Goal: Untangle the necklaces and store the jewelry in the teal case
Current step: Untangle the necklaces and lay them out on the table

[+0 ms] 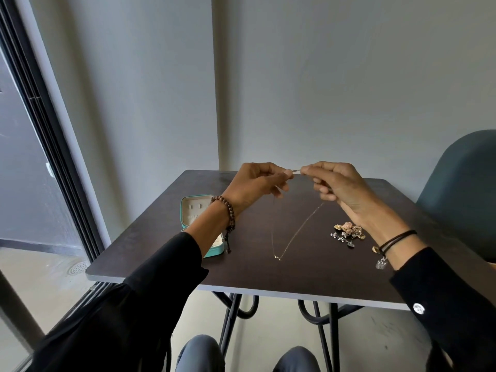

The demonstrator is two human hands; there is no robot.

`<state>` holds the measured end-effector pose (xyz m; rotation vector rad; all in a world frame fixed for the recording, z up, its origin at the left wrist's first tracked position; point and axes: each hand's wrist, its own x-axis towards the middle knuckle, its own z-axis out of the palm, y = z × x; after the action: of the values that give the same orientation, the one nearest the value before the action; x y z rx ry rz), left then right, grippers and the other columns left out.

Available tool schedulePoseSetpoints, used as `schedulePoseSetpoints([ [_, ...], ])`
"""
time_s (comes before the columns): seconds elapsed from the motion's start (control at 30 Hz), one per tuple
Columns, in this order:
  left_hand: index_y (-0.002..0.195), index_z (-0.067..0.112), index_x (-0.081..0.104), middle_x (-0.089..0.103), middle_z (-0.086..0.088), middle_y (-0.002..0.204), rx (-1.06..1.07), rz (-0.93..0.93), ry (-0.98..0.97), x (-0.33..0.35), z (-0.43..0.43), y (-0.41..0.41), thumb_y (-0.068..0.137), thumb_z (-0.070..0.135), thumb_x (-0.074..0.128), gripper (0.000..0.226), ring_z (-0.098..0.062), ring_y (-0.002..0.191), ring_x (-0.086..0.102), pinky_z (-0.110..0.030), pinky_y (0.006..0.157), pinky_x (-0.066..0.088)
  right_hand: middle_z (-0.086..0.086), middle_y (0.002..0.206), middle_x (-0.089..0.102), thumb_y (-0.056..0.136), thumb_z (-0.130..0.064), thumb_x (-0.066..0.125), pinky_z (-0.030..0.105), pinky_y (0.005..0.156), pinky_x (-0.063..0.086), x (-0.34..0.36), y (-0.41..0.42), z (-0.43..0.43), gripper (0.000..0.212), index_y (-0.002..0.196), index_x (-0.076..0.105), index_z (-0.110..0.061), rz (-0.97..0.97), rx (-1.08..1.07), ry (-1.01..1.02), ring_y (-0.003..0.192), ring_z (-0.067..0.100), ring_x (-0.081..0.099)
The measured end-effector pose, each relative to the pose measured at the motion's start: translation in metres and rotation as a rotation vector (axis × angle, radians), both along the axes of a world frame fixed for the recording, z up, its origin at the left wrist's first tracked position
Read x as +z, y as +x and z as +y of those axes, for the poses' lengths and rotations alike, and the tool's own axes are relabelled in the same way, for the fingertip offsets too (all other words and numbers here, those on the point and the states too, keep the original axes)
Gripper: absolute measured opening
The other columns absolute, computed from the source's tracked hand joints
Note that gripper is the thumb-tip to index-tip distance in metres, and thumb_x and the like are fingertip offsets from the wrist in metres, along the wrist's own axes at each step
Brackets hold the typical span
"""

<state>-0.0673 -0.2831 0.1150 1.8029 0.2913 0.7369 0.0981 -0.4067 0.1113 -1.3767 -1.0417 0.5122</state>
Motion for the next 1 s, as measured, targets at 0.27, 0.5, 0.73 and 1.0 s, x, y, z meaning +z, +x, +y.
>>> schedulePoseSetpoints([
  [0.27, 0.103, -0.006, 0.071, 0.071, -0.008, 0.08, -0.057, 0.024, 0.01, 0.0, 0.0, 0.016, 0.092, 0.019, 0.069, 0.028, -0.017, 0.066, 0.063, -0.025, 0.074, 0.058, -0.001, 0.069, 0.04, 0.093, -0.028, 0.074, 0.017, 0.046, 0.028, -0.002, 0.006, -0.009, 0.025, 0.103, 0.075, -0.006, -0.038, -0.009, -0.032, 0.057, 0.007, 0.035],
  [0.5, 0.104, -0.005, 0.07, 0.071, -0.011, 0.082, -0.076, 0.076, 0.011, -0.008, -0.007, 0.035, 0.092, 0.021, 0.07, 0.028, -0.022, 0.065, 0.063, -0.026, 0.07, 0.058, 0.0, 0.07, 0.053, 0.095, -0.022, 0.072, 0.023, 0.05, 0.039, -0.012, 0.021, -0.016, 0.027, 0.106, 0.073, 0.002, -0.019, -0.027, -0.049, 0.06, 0.013, 0.049],
  [0.73, 0.104, -0.005, 0.071, 0.073, -0.007, 0.08, -0.079, 0.066, 0.015, -0.004, -0.011, 0.05, 0.091, 0.022, 0.071, 0.03, -0.016, 0.057, 0.061, -0.023, 0.062, 0.056, -0.003, 0.068, 0.042, 0.098, -0.018, 0.067, 0.02, 0.047, 0.036, -0.007, 0.029, -0.021, 0.025, 0.112, 0.072, 0.002, -0.012, -0.028, -0.035, 0.056, 0.009, 0.04],
  [1.0, 0.105, -0.007, 0.07, 0.072, -0.01, 0.08, -0.104, 0.106, -0.052, -0.026, 0.006, 0.077, 0.091, 0.019, 0.071, 0.029, -0.02, 0.067, 0.066, -0.029, 0.075, 0.061, -0.002, 0.07, 0.052, 0.095, -0.024, 0.072, 0.023, 0.051, 0.045, -0.026, 0.057, -0.008, 0.028, 0.108, 0.072, 0.001, -0.02, -0.036, -0.086, 0.058, 0.01, 0.049],
])
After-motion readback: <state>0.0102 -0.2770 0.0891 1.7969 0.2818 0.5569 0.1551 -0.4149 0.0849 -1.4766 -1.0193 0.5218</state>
